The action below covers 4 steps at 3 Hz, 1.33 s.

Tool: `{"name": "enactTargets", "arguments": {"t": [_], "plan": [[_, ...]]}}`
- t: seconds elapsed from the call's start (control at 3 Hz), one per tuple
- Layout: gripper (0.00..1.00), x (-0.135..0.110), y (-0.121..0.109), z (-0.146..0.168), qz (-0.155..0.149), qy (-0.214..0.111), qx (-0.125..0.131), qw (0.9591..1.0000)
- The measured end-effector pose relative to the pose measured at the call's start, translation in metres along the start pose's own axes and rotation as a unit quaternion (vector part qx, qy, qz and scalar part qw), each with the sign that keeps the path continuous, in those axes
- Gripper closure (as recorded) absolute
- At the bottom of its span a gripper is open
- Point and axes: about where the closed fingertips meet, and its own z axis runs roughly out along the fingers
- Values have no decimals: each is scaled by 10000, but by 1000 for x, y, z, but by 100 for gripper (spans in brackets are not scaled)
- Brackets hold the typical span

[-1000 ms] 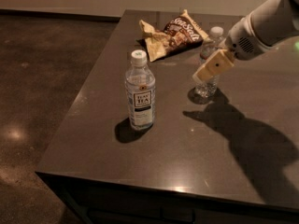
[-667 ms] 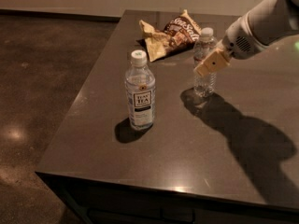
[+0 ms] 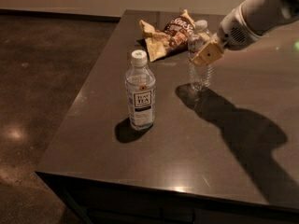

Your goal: Move water bottle near brown chip bag

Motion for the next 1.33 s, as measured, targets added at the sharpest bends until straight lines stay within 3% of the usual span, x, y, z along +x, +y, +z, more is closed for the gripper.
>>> {"name": "enactTargets", "arguments": {"t": [0.67, 1.33], "plan": [[100, -33, -44, 9, 3, -270, 113, 9996], [100, -60, -84, 26, 209, -529, 192, 9982]]}}
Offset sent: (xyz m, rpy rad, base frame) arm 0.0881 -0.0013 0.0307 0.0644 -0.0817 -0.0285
